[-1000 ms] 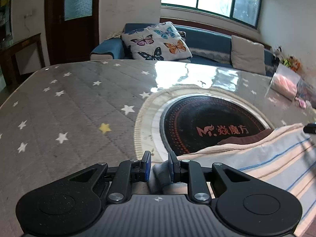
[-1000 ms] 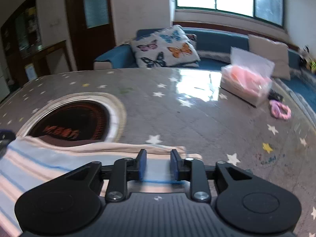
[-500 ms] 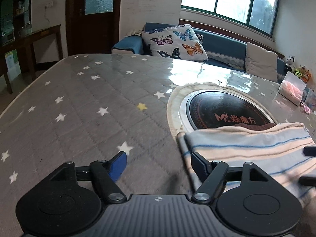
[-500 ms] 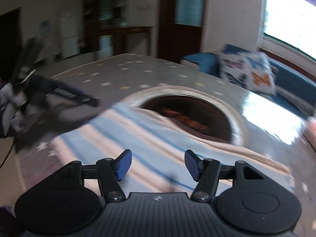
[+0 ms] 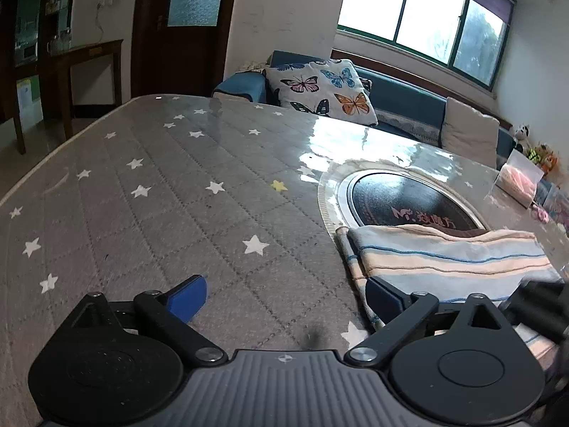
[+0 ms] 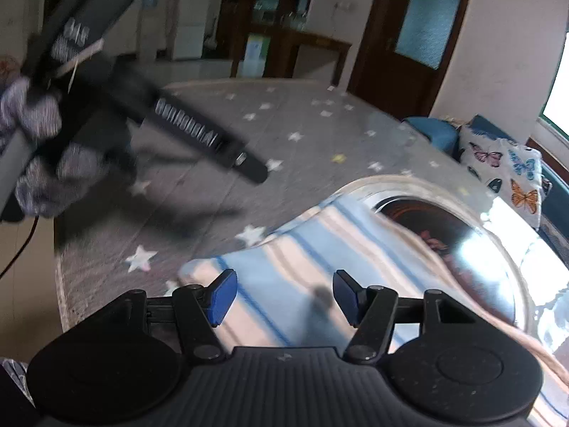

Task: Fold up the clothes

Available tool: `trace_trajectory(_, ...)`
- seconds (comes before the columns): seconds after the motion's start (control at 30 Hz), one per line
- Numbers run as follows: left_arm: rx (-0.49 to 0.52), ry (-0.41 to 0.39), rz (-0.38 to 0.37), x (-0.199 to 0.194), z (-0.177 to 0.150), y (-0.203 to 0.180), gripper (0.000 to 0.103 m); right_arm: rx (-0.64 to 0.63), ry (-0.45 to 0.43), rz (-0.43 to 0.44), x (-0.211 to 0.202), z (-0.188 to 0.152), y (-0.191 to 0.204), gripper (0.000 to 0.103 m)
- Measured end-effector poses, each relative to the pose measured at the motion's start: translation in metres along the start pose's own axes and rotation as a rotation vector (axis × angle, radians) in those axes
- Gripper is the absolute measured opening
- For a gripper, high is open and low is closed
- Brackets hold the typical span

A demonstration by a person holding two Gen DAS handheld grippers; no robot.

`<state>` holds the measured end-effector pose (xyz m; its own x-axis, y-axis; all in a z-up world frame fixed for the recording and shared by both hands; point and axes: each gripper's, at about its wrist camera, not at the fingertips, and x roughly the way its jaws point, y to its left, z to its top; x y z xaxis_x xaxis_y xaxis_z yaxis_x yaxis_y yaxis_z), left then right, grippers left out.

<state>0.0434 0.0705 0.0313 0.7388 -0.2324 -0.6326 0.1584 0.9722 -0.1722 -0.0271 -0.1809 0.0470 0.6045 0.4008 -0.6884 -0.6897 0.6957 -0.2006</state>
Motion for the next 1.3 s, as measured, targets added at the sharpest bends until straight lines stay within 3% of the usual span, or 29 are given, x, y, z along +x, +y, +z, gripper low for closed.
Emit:
trace_trajectory(0.17, -0.016, -0.004, -0.016, -0.002, 0.001, 0.006, 0.098, -0.068, -0.028, -0.052, -0.008, 0.002, 0.015, 0.06)
trace_trajectory(0.43, -0.076, 0.016, -0.103, -0.004, -0.001, 0.004, 0.097, -0.128, -0.009, 0.053, -0.023, 0.003, 0.032, 0.056)
trace_trajectory(0.47, -0.083, 0.025, -0.121, -0.004, -0.002, 0.003, 0.096, -0.132, 0.002, 0.056, -0.02, 0.002, 0.035, 0.053)
trace_trajectory(0.6, -0.091, 0.055, -0.172, -0.002, -0.005, -0.005, 0.088, -0.091, 0.027, 0.059, -0.011, 0.0, 0.032, 0.021)
trace_trajectory(0.7, -0.115, 0.084, -0.21, 0.001, -0.007, -0.01, 0.083, -0.037, 0.015, 0.075, -0.015, 0.002, 0.025, 0.007)
trace_trajectory(1.03, -0.295, 0.195, -0.304, 0.016, -0.001, -0.024, 0.082, 0.145, -0.091, 0.132, -0.051, 0.006, -0.009, 0.004)
trace_trajectory(1.13, -0.357, 0.232, -0.324, 0.023, -0.001, -0.027, 0.072, 0.163, -0.112, 0.142, -0.058, 0.004, -0.015, 0.004)
trace_trajectory(1.2, -0.402, 0.257, -0.343, 0.03, -0.001, -0.027, 0.048, 0.167, -0.121, 0.148, -0.061, 0.002, -0.017, 0.004)
trace_trajectory(1.23, -0.429, 0.277, -0.354, 0.035, -0.002, -0.027, 0.043, 0.17, -0.125, 0.155, -0.063, 0.001, -0.018, 0.004)
trace_trajectory(1.3, -0.455, 0.296, -0.361, 0.043, -0.003, -0.027, 0.019, 0.173, -0.132, 0.166, -0.064, 0.0, -0.019, 0.004)
